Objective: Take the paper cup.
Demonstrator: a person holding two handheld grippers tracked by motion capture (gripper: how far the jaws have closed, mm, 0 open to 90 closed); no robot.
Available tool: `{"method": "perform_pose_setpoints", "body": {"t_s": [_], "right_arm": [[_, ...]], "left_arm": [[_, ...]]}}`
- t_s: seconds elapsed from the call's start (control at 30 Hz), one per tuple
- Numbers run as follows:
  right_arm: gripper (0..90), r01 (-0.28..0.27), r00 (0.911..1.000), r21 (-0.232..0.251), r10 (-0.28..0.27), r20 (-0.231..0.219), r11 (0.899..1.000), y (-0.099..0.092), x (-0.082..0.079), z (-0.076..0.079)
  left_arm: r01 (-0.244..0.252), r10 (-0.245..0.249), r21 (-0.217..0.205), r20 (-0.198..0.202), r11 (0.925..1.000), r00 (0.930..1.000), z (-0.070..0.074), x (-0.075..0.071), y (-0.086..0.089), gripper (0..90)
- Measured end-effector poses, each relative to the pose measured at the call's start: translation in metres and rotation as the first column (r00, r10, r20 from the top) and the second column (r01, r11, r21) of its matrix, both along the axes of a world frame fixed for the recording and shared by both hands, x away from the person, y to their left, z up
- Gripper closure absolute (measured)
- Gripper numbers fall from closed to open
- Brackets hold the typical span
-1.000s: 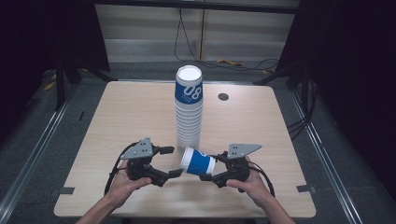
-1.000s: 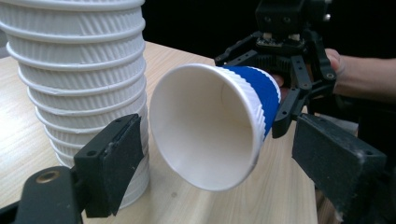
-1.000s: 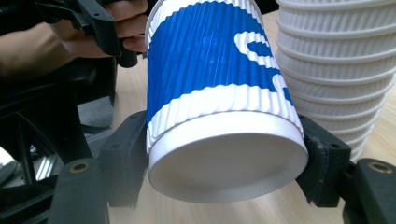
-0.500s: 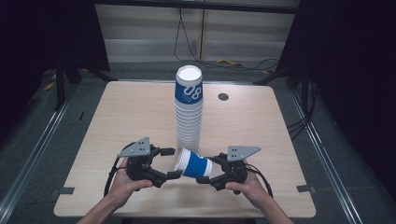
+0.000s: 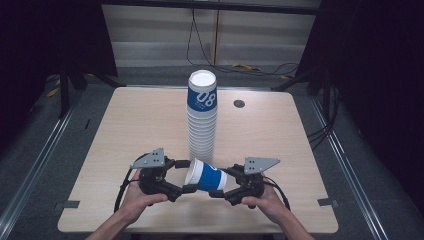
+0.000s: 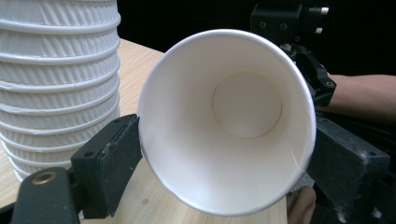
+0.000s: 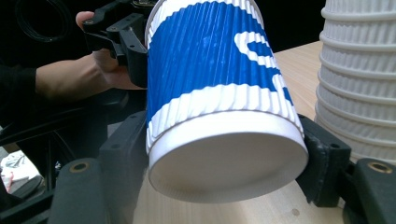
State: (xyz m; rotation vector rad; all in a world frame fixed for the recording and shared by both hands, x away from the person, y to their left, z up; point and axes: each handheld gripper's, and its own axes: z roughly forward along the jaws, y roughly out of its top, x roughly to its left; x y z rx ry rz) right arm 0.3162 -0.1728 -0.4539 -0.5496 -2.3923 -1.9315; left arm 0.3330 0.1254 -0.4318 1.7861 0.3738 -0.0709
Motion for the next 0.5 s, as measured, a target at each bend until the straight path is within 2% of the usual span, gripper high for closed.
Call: {"method": "perform_pose_setpoints", "body": {"t_s": [0.13, 0.17, 0.2, 0.27, 0.33, 0.43, 0.5], "right_arm": [[28.5, -0.005, 1.0000, 0.001, 0.005, 0.001, 1.000, 0.0001, -0.0004, 0.0000], [28.5, -0.012, 0.9999, 0.004, 0.012, 0.002, 1.000, 0.0005, -0.0005, -0.0002], [28.5, -0.017, 0.9998, 0.003, 0.017, 0.004, 1.000, 0.0011, -0.0006, -0.0002], [28.5, -0.029, 0.9996, 0.004, 0.029, 0.002, 1.000, 0.0024, -0.0013, -0.0004], [28.5, -0.030, 0.9995, 0.003, 0.030, 0.006, 1.000, 0.0041, -0.0018, -0.0005], [28.6, -0.036, 0.9993, 0.010, 0.036, 0.010, 0.999, 0.0063, -0.0021, -0.0004], [28.5, -0.038, 0.9992, 0.012, 0.038, 0.012, 0.999, 0.0071, -0.0020, -0.0003]], "left_arm": [[0.000, 0.000, -0.004, 0.003, 1.0000, 1.0000, 0.0012, 0.0012, 0.0012, 12.6], [-0.016, 0.016, 0.002, 0.004, 0.9999, 0.9999, 0.0016, 0.0013, 0.0007, 10.2], [-0.015, 0.015, 0.006, 0.004, 0.9999, 0.9999, 0.0015, 0.0014, -0.0002, 4.7], [-0.016, 0.016, 0.008, 0.000, 0.9998, 0.9999, 0.0012, 0.0015, -0.0013, 0.0], [0.001, -0.001, 0.005, 0.005, 1.0000, 1.0000, 0.0021, 0.0011, -0.0026, 1.0], [0.032, -0.032, -0.008, 0.013, 0.9995, 0.9994, 0.0035, 0.0007, -0.0044, 9.0], [0.042, -0.042, -0.010, 0.013, 0.9991, 0.9990, 0.0028, 0.0008, -0.0064, 11.2]]}}
